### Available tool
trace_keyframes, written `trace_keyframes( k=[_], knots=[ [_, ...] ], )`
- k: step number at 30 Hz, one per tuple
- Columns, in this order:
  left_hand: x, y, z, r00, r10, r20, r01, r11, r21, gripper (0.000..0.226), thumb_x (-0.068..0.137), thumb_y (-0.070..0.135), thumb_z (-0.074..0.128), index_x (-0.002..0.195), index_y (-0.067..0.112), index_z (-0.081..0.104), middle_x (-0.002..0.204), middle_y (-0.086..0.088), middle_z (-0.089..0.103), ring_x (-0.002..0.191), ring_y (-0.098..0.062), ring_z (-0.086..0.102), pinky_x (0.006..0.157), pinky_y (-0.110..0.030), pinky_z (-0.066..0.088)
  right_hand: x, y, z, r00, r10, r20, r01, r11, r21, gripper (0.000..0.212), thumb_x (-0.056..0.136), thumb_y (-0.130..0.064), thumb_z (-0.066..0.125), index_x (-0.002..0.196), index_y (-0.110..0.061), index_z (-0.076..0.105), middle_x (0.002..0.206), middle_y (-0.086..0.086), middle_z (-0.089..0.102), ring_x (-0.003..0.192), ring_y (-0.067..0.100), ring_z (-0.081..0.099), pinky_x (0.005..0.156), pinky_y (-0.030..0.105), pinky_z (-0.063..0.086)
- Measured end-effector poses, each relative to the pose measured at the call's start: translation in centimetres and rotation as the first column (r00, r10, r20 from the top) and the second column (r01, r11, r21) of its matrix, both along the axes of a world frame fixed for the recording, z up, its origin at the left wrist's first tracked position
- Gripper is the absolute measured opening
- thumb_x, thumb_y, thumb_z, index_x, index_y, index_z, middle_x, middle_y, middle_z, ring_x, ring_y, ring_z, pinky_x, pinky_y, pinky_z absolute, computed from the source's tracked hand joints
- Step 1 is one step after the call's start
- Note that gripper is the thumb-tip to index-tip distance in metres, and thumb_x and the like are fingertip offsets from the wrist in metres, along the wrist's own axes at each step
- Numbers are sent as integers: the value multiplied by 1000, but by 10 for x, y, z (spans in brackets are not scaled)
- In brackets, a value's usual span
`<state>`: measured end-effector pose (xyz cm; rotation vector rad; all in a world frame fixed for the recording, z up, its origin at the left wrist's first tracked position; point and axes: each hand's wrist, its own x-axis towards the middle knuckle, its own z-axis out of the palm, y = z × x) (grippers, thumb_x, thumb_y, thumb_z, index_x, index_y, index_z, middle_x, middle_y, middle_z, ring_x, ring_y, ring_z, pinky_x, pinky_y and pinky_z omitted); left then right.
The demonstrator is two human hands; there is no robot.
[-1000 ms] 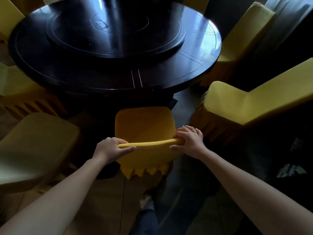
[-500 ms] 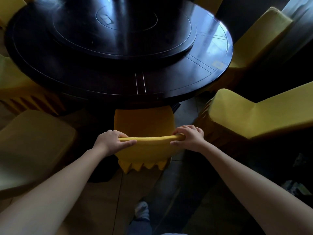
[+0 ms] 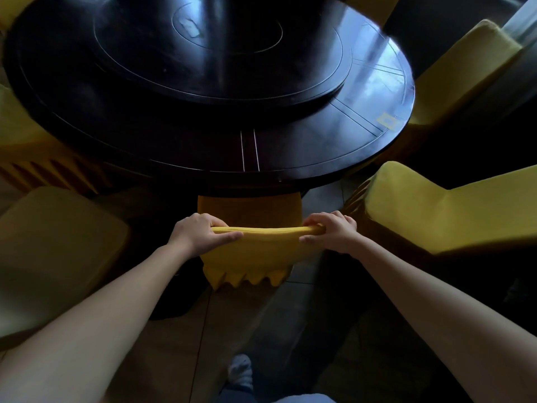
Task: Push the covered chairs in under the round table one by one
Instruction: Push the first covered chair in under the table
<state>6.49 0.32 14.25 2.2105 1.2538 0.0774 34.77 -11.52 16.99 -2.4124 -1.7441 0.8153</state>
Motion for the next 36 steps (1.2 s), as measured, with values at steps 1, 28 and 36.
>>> trace_keyframes(
  k=[1, 28, 36],
  knots=[
    [0, 1, -1, 1000, 2, 10, -2, 1000, 0, 81, 59, 88, 38, 101, 27, 71, 92, 8, 70, 77, -6, 61, 57, -20, 48, 0, 1, 0, 1000, -1, -1, 1, 1000, -2, 35, 76, -65, 60, 104, -45, 57, 102, -15, 53, 117, 17, 36, 106, 46, 18],
    [166, -74, 50, 995, -48, -82, 45, 998, -36, 54, 93, 55, 36, 138, 27, 42, 143, 0, 46, 133, -22, 40, 110, -46, 31, 50, -92, -1, 995, -58, 77, 33, 955, 296, 59, 97, -53, 13, 151, -29, 11, 161, -4, 2, 147, 16, -10, 120, 47, -3],
    [259, -130, 61, 956, -293, -3, 289, 941, 176, 68, 92, 58, 30, 149, 29, 8, 160, 3, 2, 146, -17, -6, 116, -45, -5, 106, -132, 21, 980, -175, 93, 141, 946, 291, 57, 99, -45, 24, 151, -31, 7, 161, -7, -6, 146, 14, -13, 117, 45, -2]
  ],
)
